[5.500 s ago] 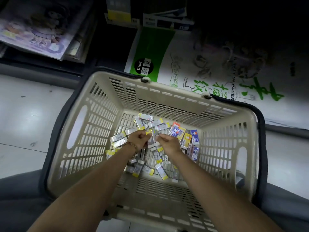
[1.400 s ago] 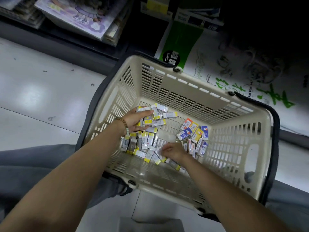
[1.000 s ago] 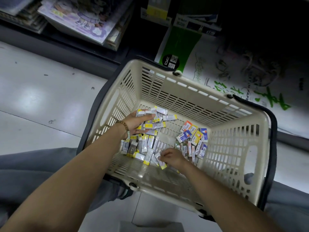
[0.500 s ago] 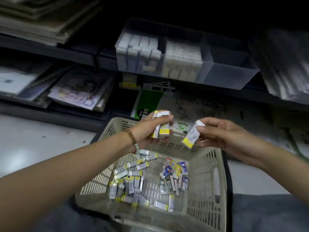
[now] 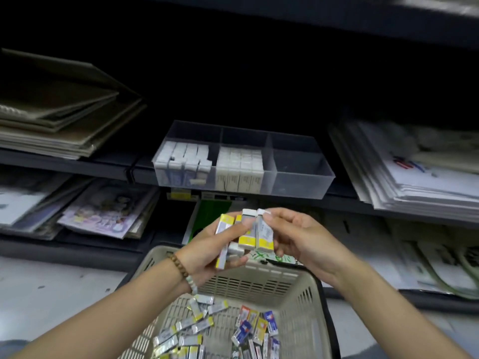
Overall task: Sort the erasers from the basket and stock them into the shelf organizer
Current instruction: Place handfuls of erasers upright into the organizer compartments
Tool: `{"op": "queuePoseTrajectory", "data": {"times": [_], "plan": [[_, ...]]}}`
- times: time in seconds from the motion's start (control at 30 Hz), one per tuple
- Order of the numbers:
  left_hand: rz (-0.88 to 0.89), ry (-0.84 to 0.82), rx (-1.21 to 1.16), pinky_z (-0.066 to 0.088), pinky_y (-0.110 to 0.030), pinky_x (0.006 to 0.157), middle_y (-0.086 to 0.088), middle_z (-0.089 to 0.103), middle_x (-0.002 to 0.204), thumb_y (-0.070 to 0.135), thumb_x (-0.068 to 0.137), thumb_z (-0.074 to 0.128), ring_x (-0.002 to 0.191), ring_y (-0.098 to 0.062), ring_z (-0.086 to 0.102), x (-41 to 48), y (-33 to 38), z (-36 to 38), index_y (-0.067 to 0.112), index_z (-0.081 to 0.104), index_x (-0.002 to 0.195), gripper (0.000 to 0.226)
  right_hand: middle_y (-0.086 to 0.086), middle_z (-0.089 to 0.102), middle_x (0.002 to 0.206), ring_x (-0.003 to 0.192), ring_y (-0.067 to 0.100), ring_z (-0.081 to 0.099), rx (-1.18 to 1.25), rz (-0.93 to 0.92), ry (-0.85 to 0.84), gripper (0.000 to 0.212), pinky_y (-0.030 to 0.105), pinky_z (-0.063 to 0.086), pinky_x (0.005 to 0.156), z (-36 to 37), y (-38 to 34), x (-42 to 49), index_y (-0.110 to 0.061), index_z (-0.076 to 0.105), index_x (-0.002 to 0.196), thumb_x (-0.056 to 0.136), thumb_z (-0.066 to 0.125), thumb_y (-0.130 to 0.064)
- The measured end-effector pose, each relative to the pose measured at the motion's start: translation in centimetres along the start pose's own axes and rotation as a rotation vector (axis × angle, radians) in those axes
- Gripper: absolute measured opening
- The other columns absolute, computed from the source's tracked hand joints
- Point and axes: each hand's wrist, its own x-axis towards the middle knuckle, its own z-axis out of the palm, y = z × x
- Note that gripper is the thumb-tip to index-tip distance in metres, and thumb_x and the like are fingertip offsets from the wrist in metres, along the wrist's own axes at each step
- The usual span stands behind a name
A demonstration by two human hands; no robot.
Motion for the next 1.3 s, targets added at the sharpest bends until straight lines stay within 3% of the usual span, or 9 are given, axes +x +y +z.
{"op": "queuePoseTrajectory", "data": {"times": [0.23, 0.47, 0.67, 0.83, 0.97, 1.13, 1.23, 1.3], "plan": [[0.071, -0.023, 0.374, 0.052, -0.022, 0.051, 0.006, 0.068, 0.071, 0.039, 0.059, 0.076, 0.059, -0.006, 0.061, 0.3, 1.4, -0.8, 0.018, 0.060, 0.100, 0.049, 0.003, 0.061, 0.062, 0.050, 0.006, 0.055, -0.002, 0.043, 0.064, 0.023, 0.015, 0.050, 0.049, -0.4, 1.0, 0.0, 0.001, 0.061, 0.106, 0.086, 0.063, -0.011], [0.014, -0.097, 0.329, 0.052, -0.021, 0.052, 0.000, 0.069, 0.080, 0.039, 0.063, 0.073, 0.067, -0.010, 0.067, 0.6, 1.6, -0.2, 0.015, 0.057, 0.110, 0.055, 0.002, 0.060, 0.066, 0.052, 0.005, 0.055, 0.132, 0.056, 0.027, 0.026, 0.014, 0.052, 0.053, -0.1, 0.7, 0.2, -0.002, 0.056, 0.108, 0.085, 0.063, -0.012], [0.039, -0.169, 0.396, 0.054, -0.023, 0.056, -0.008, 0.064, 0.084, 0.046, 0.059, 0.073, 0.066, -0.012, 0.064, 0.4, 1.7, -0.2, 0.016, 0.056, 0.107, 0.059, 0.004, 0.063, 0.069, 0.052, 0.005, 0.058, 0.171, 0.104, 0.004, 0.045, 0.013, 0.053, 0.053, 0.0, 0.9, -0.1, 0.001, 0.059, 0.112, 0.073, 0.068, -0.020], [0.079, -0.227, 0.508, 0.057, -0.026, 0.059, 0.001, 0.070, 0.078, 0.040, 0.069, 0.071, 0.062, -0.011, 0.064, 0.4, 2.3, -0.7, 0.019, 0.059, 0.105, 0.043, 0.005, 0.066, 0.070, 0.054, 0.007, 0.061, 0.171, 0.182, -0.053, 0.034, 0.014, 0.054, 0.055, -0.4, 0.8, -0.4, 0.000, 0.066, 0.104, 0.076, 0.068, -0.020], [0.108, -0.206, 0.554, 0.055, -0.024, 0.057, 0.003, 0.072, 0.079, 0.042, 0.067, 0.073, 0.066, -0.009, 0.066, 0.6, 3.0, -0.5, 0.023, 0.064, 0.108, 0.046, 0.004, 0.066, 0.072, 0.054, 0.006, 0.060, 0.151, 0.157, -0.063, 0.039, 0.014, 0.054, 0.055, -0.5, 0.1, -0.3, 0.001, 0.063, 0.109, 0.078, 0.067, -0.021], [0.103, -0.207, 0.481, 0.053, -0.021, 0.055, 0.003, 0.072, 0.083, 0.044, 0.065, 0.072, 0.069, -0.007, 0.067, 0.9, 4.4, 0.4, 0.024, 0.065, 0.110, 0.050, 0.007, 0.067, 0.083, 0.059, 0.006, 0.061, 0.135, 0.135, -0.096, 0.042, 0.014, 0.054, 0.056, -1.3, -1.9, 0.1, 0.003, 0.063, 0.114, 0.080, 0.065, -0.021], [0.085, -0.107, 0.244, 0.051, -0.019, 0.051, 0.002, 0.070, 0.074, 0.042, 0.064, 0.071, 0.059, -0.007, 0.065, 1.4, 5.1, 1.1, 0.019, 0.064, 0.113, 0.054, 0.011, 0.072, 0.092, 0.075, 0.013, 0.069, 0.193, 0.065, -0.067, 0.024, 0.017, 0.057, 0.062, -2.5, -4.1, 0.3, -0.004, 0.075, 0.094, 0.075, 0.066, -0.017], [0.071, 0.003, 0.080, 0.053, -0.021, 0.049, -0.002, 0.066, 0.078, 0.039, 0.060, 0.074, 0.059, -0.012, 0.066, 1.8, 5.8, 0.8, 0.017, 0.066, 0.111, 0.056, 0.013, 0.073, 0.094, 0.082, 0.015, 0.071, 0.201, -0.038, -0.005, 0.019, 0.017, 0.057, 0.064, -3.8, -6.2, 0.7, -0.004, 0.073, 0.092, 0.079, 0.063, -0.013]]}}
